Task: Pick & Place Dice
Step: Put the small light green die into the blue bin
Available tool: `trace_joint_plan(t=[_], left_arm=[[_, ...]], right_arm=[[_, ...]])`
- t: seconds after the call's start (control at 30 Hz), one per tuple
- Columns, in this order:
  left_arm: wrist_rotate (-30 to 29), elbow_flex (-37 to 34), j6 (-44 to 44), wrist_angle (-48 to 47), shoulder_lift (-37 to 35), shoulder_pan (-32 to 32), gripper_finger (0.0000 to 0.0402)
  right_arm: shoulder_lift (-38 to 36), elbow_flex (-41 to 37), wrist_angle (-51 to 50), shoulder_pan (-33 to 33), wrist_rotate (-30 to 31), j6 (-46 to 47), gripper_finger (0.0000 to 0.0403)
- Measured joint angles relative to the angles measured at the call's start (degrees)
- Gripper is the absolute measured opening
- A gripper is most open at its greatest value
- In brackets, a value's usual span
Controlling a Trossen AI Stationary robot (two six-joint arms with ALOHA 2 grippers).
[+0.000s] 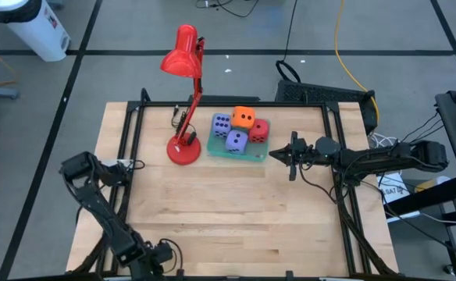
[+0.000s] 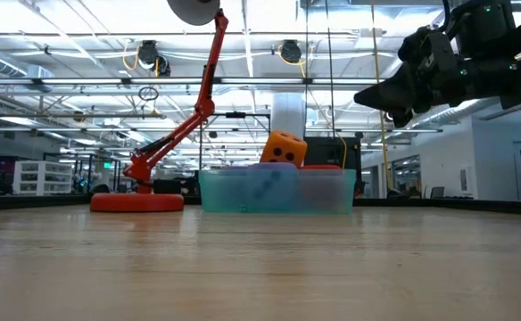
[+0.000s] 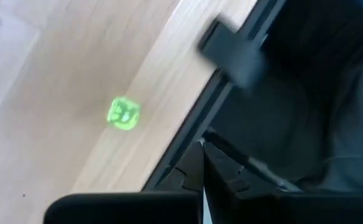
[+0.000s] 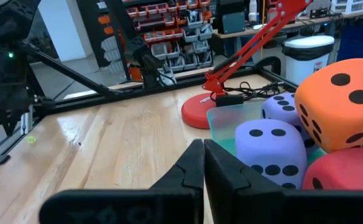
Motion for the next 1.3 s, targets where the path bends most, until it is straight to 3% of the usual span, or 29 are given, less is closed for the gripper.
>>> trace_joint_plan(t=[0.17,0.3,0.43,0.67,0.97,1.2,1.3], left_arm=[[4.8,0.0,0.2,0.2,2.4,0.3,0.0004],[5.2,0.0,4.1,-0.5,3.7,1.0,0.0004],[7.2,0.1,9.1,-7.8,4.0,4.1,0.0007],[8.3,0.2,22.7,-15.6,3.7,10.8,0.0008],[9.5,0.0,40.6,-14.0,3.8,22.7,0.0009],[3.7,0.0,51.9,-11.2,3.9,31.7,0.0006],[3.1,-0.1,54.9,-14.7,2.4,33.4,0.0008]], right_arm=[[0.0,0.0,0.0,0.0,0.0,0.5,0.0001],[0.0,0.0,-0.1,0.0,0.0,1.0,0.0001],[0.0,0.0,-0.1,0.0,0.0,1.0,0.0001],[0.0,0.0,-0.7,0.0,-0.2,2.3,0.0001],[0.0,0.0,-2.2,0.0,-0.2,2.3,0.0001],[0.0,0.0,-4.0,0.0,-0.2,2.5,0.0001],[0.0,0.0,-5.5,0.0,-0.2,2.7,0.0002]])
